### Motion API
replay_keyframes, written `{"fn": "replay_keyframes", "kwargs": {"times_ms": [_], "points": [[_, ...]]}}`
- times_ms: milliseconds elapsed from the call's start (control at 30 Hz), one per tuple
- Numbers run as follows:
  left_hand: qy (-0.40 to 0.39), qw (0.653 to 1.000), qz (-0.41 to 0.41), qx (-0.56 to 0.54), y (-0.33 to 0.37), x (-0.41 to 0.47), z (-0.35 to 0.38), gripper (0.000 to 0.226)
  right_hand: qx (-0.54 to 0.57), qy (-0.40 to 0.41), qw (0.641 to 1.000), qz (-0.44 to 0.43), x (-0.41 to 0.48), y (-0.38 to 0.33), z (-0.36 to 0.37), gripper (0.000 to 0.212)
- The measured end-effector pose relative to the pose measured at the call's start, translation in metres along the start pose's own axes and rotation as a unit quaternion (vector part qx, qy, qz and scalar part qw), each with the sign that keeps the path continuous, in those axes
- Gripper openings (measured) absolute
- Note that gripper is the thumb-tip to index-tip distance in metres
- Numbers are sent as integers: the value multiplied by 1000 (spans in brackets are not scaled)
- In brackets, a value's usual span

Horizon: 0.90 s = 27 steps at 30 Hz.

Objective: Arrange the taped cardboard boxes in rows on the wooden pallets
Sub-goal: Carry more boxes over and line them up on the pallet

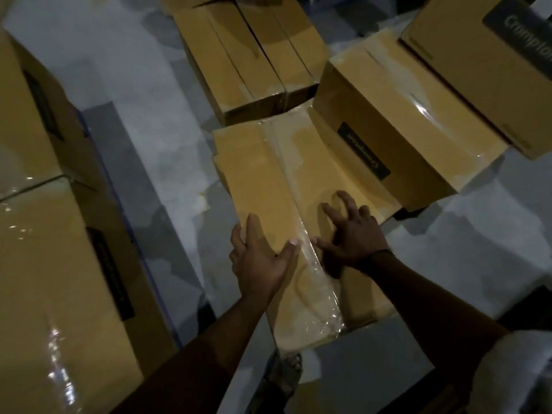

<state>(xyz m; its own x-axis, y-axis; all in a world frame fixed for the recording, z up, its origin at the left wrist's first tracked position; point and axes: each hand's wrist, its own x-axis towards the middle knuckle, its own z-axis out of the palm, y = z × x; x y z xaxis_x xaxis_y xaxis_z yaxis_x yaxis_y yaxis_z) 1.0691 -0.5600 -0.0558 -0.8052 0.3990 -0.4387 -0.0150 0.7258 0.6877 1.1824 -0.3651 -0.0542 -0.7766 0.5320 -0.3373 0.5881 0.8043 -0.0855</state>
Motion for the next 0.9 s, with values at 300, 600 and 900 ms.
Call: {"fn": "replay_keyframes", "kwargs": {"times_ms": [300, 600, 900], "points": [[50, 995, 45, 68, -56, -37, -154, 110, 39, 162, 983, -73, -53, -159, -32, 66], [209, 976, -2, 69, -167, -80, -346, 107, 98, 211, 961, -148, -81, -399, -42, 67], [231, 962, -59, 133, -258, -72, -437, 109, 115, 180, 966, -148, -91, -532, -5, 66]]}}
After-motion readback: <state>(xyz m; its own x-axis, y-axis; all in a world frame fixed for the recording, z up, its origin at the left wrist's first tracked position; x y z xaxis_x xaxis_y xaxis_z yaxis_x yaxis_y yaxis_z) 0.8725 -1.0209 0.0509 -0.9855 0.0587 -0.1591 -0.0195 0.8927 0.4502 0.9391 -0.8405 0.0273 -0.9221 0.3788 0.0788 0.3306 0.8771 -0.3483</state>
